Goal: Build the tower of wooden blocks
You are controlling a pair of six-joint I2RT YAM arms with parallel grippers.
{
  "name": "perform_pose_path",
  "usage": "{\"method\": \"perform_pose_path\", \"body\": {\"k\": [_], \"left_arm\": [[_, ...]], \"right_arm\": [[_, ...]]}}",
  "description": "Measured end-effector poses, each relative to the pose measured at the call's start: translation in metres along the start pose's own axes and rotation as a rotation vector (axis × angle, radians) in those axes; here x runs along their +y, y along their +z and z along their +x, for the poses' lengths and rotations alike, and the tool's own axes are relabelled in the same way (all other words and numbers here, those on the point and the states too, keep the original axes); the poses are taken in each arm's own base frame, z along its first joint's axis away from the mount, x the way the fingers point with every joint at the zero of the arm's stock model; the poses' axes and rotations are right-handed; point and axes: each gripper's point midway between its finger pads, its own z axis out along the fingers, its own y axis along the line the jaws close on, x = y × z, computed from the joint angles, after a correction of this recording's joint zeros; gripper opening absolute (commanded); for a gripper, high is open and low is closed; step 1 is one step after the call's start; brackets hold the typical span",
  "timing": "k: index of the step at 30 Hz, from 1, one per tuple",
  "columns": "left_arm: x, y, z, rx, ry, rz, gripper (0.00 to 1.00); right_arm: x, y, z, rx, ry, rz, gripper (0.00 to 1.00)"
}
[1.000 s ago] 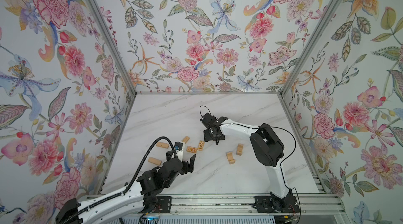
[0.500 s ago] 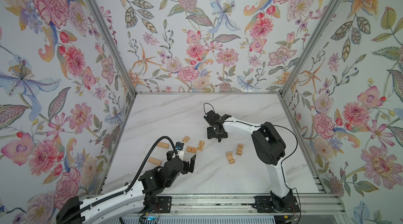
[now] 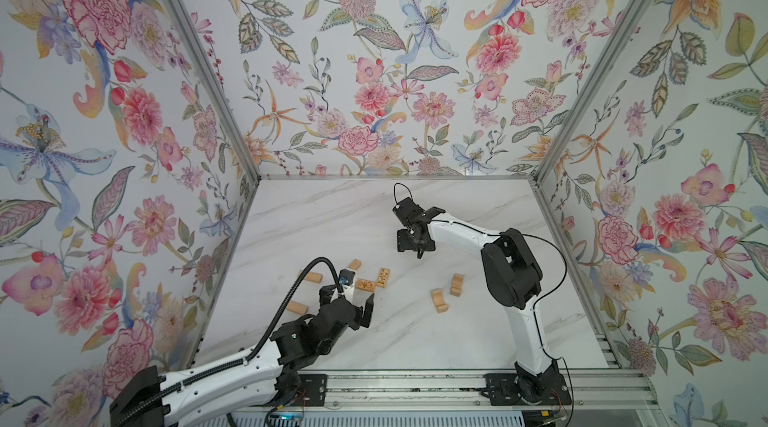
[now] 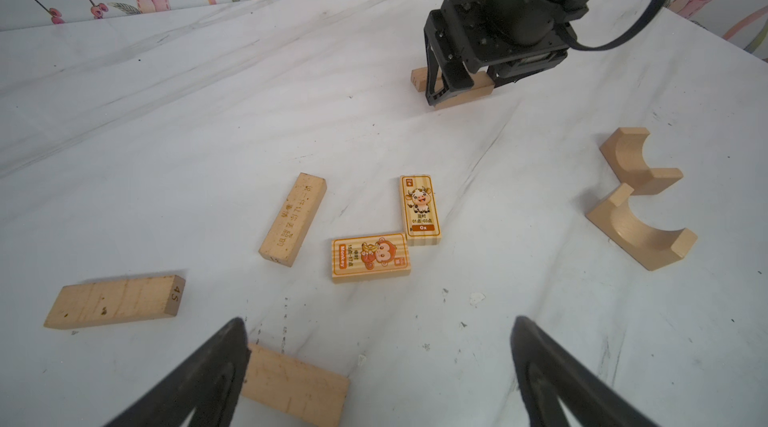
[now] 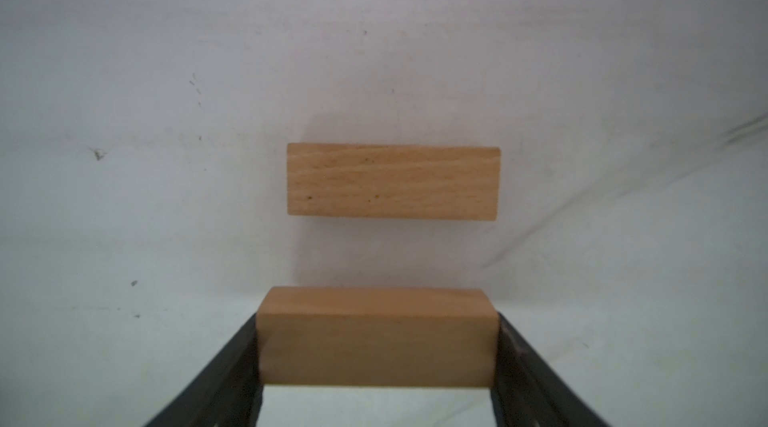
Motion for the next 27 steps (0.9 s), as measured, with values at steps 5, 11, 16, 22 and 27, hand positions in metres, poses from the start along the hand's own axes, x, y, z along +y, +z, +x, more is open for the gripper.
{"method": "perform_pose_path", "body": {"k": [5,11,16,22,27], "left_arm": [[-0.003,0.003,-0.002,0.002,0.018,-0.001,0.99],[-0.003,0.005,-0.001,0.004,0.026,-0.004,0.99],[-0.002,0.005,-0.002,0.000,0.026,-0.013,0.99],[-0.001,0.005,-0.002,-0.001,0.026,-0.016,0.99],[-0.001,0.005,-0.002,-0.001,0.026,-0.016,0.99]], "right_arm": [[-0.006,0.012,0.004,0.023,0.000,0.018,0.71],[-0.007,0.013,0.002,0.023,0.002,0.016,0.72],[-0.006,0.014,0.000,0.021,-0.006,0.015,0.72],[-0.004,0.015,-0.003,0.021,-0.011,0.014,0.73],[-0.004,0.015,-0.003,0.023,-0.011,0.015,0.73]]}}
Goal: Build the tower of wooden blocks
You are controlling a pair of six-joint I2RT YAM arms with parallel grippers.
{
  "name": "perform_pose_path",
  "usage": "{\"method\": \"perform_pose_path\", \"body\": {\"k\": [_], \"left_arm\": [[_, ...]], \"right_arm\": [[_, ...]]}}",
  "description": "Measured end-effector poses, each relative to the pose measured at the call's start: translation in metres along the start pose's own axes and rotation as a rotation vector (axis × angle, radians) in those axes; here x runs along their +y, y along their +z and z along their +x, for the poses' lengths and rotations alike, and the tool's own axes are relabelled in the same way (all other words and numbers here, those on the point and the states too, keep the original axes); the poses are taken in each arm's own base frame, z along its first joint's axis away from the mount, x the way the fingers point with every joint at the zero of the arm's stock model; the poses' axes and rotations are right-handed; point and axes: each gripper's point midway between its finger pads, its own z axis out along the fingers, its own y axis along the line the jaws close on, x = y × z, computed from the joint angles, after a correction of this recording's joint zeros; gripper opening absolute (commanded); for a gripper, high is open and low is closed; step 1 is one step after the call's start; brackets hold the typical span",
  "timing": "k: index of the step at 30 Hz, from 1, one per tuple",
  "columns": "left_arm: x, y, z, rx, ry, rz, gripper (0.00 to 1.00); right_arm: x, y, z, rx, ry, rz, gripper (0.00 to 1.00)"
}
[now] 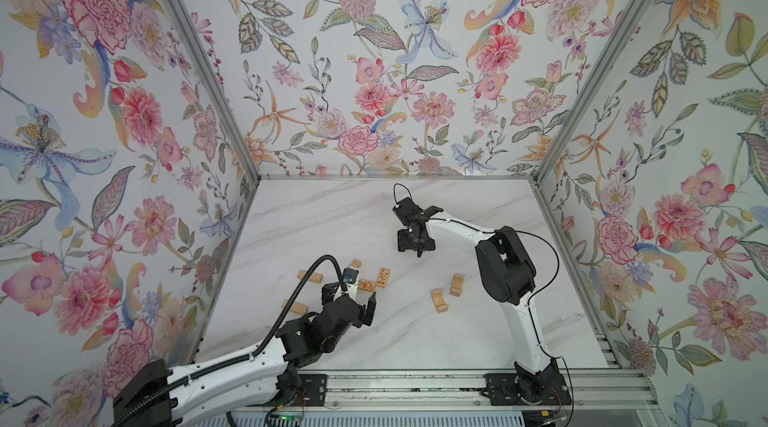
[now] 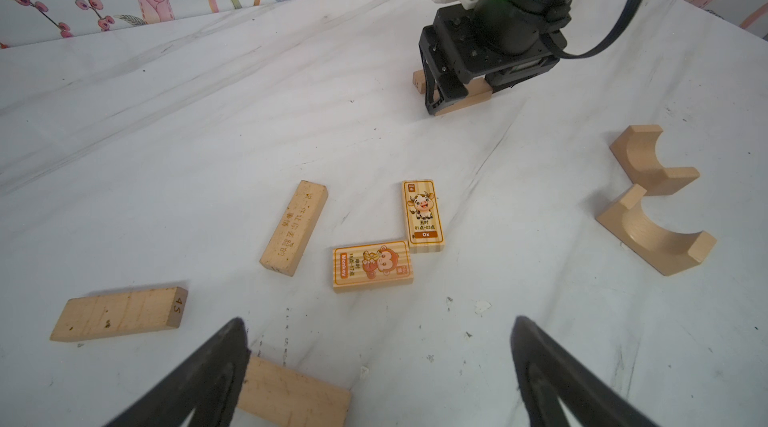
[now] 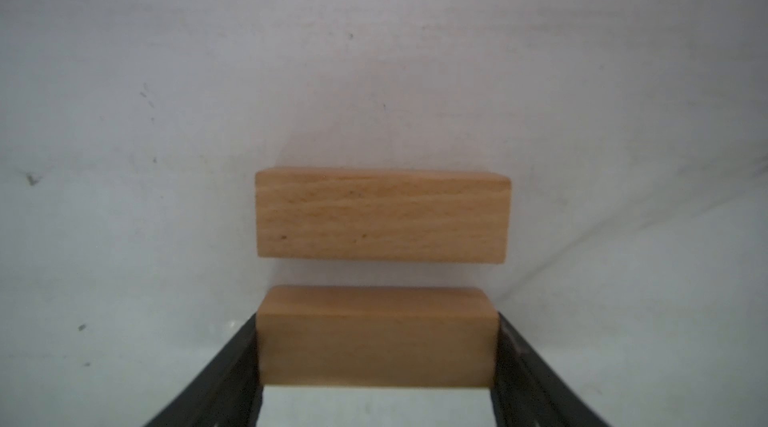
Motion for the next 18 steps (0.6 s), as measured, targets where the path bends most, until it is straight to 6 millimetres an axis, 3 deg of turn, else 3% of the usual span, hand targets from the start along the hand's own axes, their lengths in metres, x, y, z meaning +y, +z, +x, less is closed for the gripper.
{"method": "perform_pose_path", "body": {"k": [8,14,18], "left_arm": [[0.0001,0.0007,0.0009,0.004,0.002,-0.002,0.99],[0.0000,0.0009,0.0012,0.005,0.003,-0.003,0.99],[0.0005,0.0009,0.0010,0.004,0.004,-0.005,0.99]], "right_arm": [[-0.0001,0.0002,0.0001,0.000,0.000,0.001,0.77],[0.0006,0.0004,0.0004,0.002,-0.013,-0.003,0.99],[0.0010,0.0001,0.0001,0.003,-0.026,-0.006,0.99]]}}
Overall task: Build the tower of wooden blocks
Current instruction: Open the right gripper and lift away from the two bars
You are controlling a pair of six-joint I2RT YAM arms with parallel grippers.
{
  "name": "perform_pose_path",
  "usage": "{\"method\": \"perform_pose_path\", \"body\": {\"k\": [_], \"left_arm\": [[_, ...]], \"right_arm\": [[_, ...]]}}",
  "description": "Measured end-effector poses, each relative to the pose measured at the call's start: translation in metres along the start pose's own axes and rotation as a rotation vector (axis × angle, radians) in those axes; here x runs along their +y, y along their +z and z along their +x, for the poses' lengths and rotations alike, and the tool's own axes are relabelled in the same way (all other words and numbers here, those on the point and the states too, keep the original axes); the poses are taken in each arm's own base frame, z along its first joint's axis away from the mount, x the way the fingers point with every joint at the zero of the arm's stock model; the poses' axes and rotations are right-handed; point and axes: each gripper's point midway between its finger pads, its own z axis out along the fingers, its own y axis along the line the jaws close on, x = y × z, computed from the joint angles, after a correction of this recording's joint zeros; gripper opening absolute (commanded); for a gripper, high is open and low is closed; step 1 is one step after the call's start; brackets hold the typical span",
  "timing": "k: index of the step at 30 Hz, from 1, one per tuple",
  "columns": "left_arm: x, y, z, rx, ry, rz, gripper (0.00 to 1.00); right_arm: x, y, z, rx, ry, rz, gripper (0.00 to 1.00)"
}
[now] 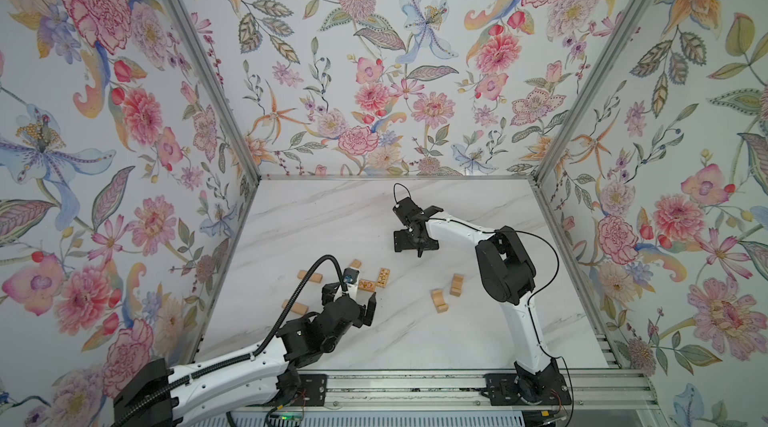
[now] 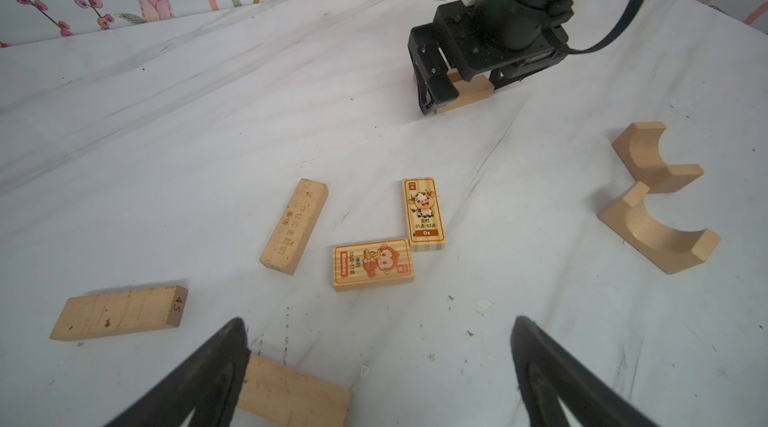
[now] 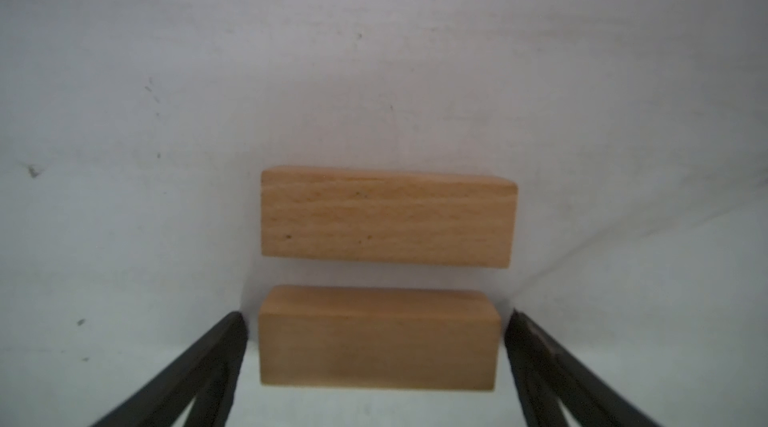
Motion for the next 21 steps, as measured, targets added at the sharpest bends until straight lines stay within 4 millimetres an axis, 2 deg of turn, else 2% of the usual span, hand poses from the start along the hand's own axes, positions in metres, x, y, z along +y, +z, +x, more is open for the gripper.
{"method": "perform_pose_path", "body": {"k": [5,8,11,15,18,21], "left_arm": [[-0.001,-0.002,-0.008,-0.015,0.000,0.002,0.99],[-0.001,-0.004,-0.015,-0.029,-0.006,0.003,0.99],[0.001,-0.007,-0.019,-0.036,-0.009,-0.001,0.99],[0.004,-0.012,-0.024,-0.038,-0.020,-0.008,0.99],[0.008,-0.017,-0.027,-0.039,-0.036,-0.018,0.99],[0.011,-0.022,-0.030,-0.041,-0.060,-0.017,0.99]], "right_arm": [[0.000,-0.002,0.000,0.002,-0.001,0.001,0.99],[0.000,-0.016,-0.002,-0.013,-0.003,-0.004,0.99],[0.002,-0.042,-0.006,-0.049,-0.005,-0.025,0.99],[0.010,-0.088,-0.010,-0.117,-0.014,-0.077,0.99],[0.016,-0.115,-0.004,-0.150,-0.024,-0.111,0.99],[0.023,-0.129,0.009,-0.157,-0.039,-0.130,0.99]]}}
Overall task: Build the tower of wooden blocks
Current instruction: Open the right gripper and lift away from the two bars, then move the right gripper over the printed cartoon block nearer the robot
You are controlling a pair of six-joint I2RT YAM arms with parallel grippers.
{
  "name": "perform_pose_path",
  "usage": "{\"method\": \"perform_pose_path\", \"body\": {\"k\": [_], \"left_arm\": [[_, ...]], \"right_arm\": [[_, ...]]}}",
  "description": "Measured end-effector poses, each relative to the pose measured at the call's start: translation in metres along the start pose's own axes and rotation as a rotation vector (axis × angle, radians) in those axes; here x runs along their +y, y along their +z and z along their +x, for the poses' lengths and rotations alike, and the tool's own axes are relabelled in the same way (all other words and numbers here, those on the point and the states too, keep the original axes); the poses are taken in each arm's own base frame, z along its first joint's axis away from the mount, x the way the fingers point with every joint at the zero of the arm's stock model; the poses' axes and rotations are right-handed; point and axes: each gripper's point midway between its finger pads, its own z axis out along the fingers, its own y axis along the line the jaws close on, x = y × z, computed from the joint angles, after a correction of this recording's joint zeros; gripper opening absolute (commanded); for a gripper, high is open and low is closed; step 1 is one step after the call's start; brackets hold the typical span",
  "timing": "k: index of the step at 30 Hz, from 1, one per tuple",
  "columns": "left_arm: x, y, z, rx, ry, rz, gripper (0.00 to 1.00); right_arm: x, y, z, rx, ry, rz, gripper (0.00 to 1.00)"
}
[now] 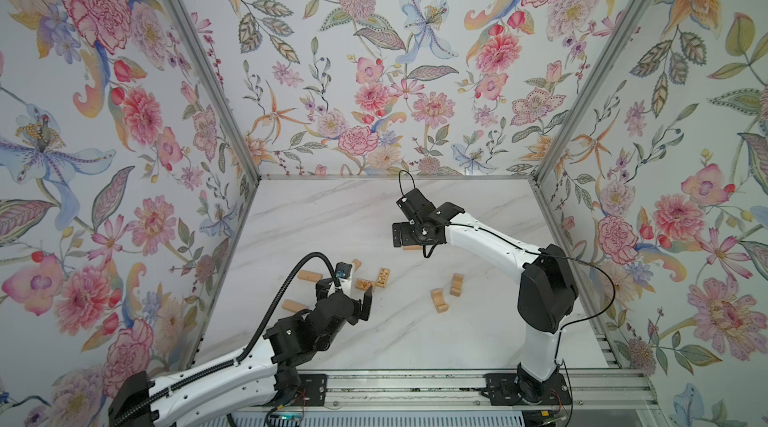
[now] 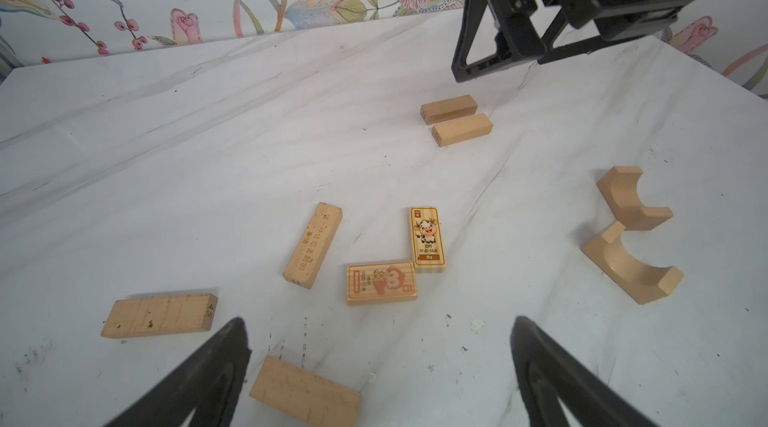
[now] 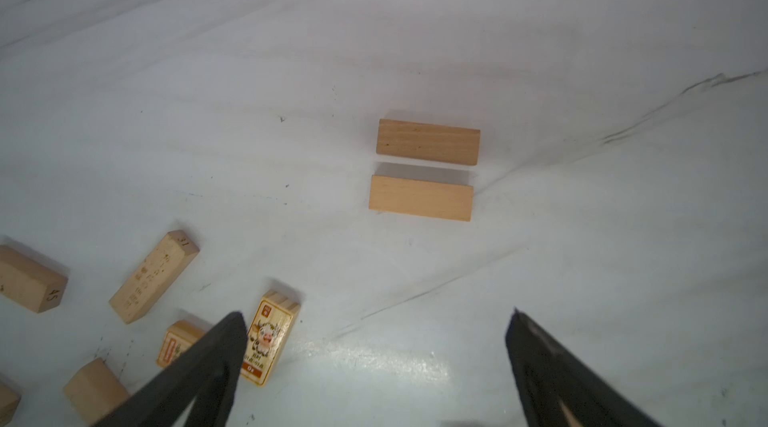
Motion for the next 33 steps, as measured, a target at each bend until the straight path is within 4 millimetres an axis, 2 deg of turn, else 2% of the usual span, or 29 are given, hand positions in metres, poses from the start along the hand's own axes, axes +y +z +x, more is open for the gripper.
{"method": "perform_pose_path", "body": {"k": [6,12,26,29,33], "left_arm": [[0.004,-0.009,-0.004,-0.015,-0.061,0.013,0.99],[0.005,-0.017,-0.007,-0.026,-0.131,0.044,0.99],[0.014,-0.027,0.009,-0.011,-0.200,0.065,0.99],[0.015,-0.025,0.015,0.000,-0.192,0.060,0.99],[0.015,-0.021,0.024,0.018,-0.178,0.050,0.99]], "right_arm": [[0.015,-0.002,0.037,0.047,-0.047,-0.003,0.99],[0.015,0.005,0.064,0.092,-0.067,0.020,0.99],[0.019,0.005,0.066,0.084,-0.060,0.028,1.00],[0.024,0.006,0.060,0.077,-0.052,0.019,0.96],[0.034,0.011,0.053,0.075,-0.041,0.004,0.87]]}}
